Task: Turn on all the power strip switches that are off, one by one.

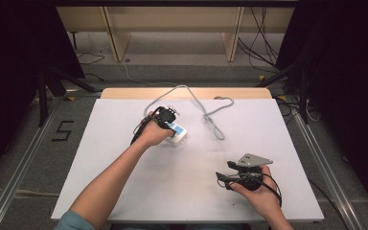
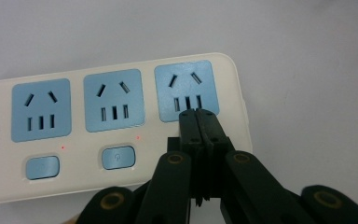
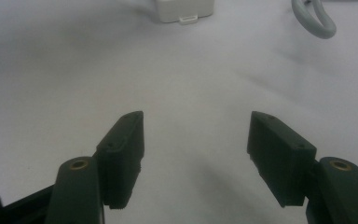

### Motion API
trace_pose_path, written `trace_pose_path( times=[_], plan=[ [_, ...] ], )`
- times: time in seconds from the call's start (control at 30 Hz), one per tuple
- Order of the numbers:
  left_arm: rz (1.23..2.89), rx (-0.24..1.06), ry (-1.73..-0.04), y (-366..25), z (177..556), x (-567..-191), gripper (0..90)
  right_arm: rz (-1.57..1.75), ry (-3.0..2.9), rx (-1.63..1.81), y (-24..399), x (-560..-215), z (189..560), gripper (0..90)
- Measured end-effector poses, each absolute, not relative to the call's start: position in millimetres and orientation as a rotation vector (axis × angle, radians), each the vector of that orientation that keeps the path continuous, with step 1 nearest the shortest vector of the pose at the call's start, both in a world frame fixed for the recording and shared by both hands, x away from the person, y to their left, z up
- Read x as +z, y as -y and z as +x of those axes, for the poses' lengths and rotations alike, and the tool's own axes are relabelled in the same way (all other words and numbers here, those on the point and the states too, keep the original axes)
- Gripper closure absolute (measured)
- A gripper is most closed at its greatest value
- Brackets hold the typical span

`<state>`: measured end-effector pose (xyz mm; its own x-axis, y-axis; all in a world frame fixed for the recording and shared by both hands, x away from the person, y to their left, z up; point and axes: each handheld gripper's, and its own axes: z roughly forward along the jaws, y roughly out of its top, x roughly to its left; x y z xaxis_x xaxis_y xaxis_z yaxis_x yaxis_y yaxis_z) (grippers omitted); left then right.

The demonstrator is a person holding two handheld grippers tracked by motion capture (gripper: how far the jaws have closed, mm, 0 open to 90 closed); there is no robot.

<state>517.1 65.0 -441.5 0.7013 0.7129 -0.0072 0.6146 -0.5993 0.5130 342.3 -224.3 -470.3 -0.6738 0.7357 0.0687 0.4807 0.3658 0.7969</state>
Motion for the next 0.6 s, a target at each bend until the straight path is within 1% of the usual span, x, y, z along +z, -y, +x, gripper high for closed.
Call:
trace_pose_path(
  times=[0.6],
  plan=[
    [2.412,0.263,-1.016,-66.6,517.3,-443.0,89.6,1.073,-2.332,1.207,224.0,-470.3,342.3,37.5]
  ],
)
